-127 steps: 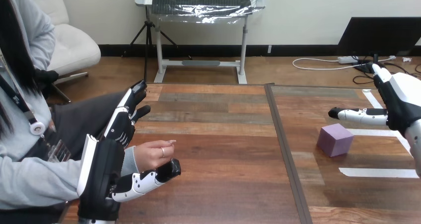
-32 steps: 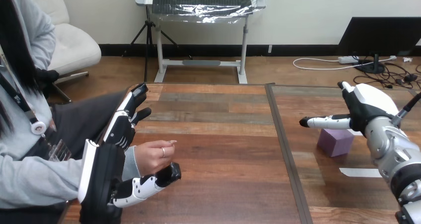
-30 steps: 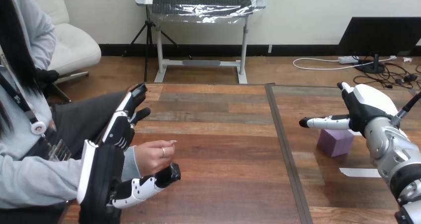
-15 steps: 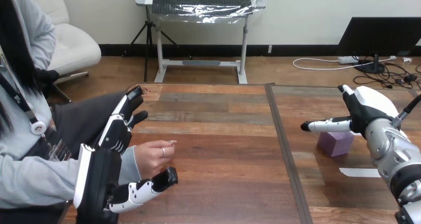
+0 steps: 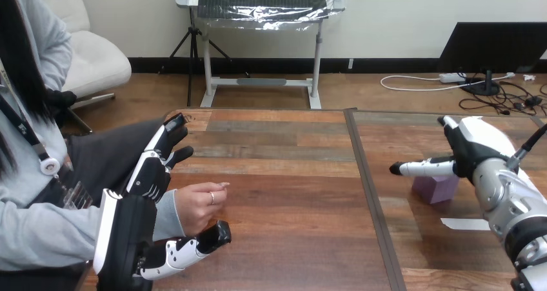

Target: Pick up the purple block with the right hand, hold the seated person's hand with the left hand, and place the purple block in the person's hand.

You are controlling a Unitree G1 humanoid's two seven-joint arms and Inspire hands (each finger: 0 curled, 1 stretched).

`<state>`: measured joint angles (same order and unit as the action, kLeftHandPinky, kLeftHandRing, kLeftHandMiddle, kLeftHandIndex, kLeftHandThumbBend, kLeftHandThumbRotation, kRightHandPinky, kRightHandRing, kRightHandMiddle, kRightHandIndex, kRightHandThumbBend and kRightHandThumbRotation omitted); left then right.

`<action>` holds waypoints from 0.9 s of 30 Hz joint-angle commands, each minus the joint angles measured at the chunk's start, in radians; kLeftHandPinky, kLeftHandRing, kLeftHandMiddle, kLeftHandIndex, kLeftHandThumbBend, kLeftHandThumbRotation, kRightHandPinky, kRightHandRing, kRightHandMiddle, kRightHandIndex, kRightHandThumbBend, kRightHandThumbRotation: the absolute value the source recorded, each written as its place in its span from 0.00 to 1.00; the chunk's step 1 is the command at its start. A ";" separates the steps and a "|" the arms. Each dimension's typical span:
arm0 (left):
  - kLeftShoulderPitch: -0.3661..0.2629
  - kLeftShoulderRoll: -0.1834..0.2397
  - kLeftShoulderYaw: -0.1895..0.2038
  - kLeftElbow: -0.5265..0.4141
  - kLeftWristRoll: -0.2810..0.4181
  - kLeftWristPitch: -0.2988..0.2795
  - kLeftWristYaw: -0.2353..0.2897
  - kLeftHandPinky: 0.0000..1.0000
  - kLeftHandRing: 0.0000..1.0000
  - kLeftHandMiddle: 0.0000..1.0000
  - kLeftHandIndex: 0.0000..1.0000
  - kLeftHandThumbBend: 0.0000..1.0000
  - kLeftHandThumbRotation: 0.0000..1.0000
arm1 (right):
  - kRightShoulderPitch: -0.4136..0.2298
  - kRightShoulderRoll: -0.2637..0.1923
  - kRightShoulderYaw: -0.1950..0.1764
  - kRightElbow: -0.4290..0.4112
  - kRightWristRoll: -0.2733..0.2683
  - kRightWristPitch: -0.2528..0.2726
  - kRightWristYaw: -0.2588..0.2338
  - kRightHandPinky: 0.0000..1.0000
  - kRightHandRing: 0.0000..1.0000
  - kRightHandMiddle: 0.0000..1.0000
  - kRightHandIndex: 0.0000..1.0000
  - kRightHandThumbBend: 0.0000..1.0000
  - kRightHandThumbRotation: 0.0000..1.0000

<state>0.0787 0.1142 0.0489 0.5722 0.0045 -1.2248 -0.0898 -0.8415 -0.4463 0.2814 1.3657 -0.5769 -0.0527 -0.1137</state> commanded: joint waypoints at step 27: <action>-0.009 0.012 -0.010 -0.083 -0.046 0.003 -0.033 0.85 0.92 0.92 0.89 1.00 0.54 | 0.007 0.021 0.033 0.002 -0.014 0.004 -0.013 0.84 0.91 0.93 0.93 1.00 0.65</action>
<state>0.0921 0.1149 0.0482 0.5433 -0.0331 -1.2208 -0.1139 -0.7973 -0.4315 0.3052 1.3807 -0.5870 -0.0388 -0.1137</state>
